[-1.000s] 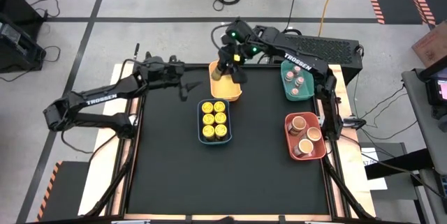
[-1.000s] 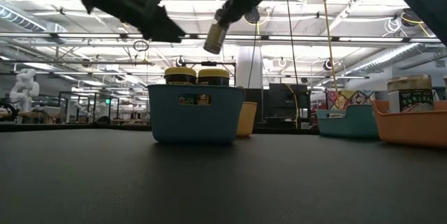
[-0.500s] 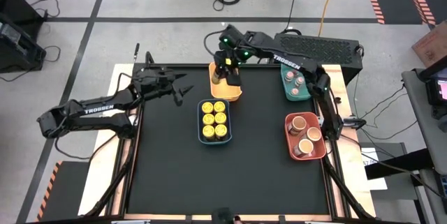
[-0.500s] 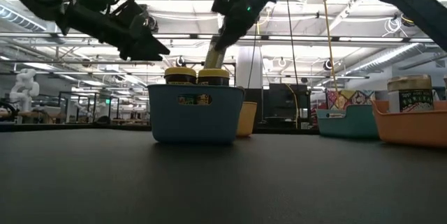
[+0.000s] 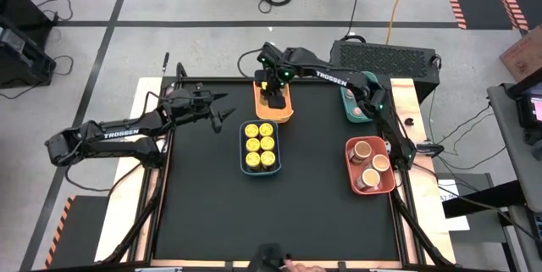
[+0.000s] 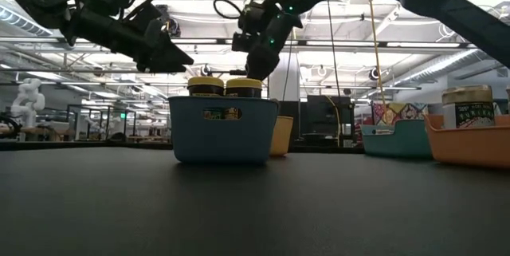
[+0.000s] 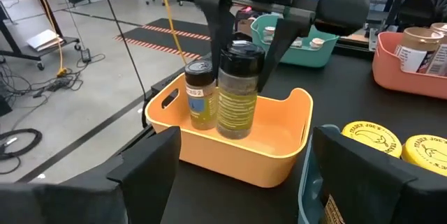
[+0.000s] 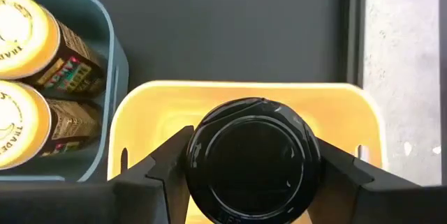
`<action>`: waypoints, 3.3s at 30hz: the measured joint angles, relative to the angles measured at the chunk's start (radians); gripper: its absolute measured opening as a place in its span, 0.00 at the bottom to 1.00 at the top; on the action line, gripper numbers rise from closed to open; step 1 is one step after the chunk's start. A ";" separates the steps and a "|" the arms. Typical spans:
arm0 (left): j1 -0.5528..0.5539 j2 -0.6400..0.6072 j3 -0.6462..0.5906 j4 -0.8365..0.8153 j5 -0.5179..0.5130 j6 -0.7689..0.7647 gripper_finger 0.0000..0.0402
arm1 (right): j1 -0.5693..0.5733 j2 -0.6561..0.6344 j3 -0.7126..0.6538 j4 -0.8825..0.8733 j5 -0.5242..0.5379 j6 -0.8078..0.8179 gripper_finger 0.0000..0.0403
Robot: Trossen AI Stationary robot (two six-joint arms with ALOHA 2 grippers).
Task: Sort spices by type
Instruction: Put the black seasoning bottle into the yellow bin, then return to Home Position
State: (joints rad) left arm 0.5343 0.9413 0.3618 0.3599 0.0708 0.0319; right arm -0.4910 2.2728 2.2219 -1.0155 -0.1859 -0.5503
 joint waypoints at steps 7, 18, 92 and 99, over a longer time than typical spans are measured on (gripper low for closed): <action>-0.001 0.000 0.000 -0.003 0.001 0.000 0.81 | -0.025 0.016 0.000 -0.045 0.004 0.027 0.49; -0.012 0.000 0.000 -0.008 0.003 -0.001 0.81 | -0.046 0.014 -0.073 -0.035 0.008 0.079 0.49; -0.261 -0.430 0.032 -0.360 -0.161 0.016 0.81 | 0.021 -1.151 -1.347 0.805 0.050 0.473 0.69; -0.262 -0.525 -0.035 -0.278 -0.134 0.018 0.81 | 0.021 -1.402 -1.611 1.033 0.048 0.562 0.69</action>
State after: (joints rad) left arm 0.2718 0.4161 0.3272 0.0818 -0.0635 0.0502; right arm -0.4698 0.8711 0.6106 0.0176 -0.1382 0.0114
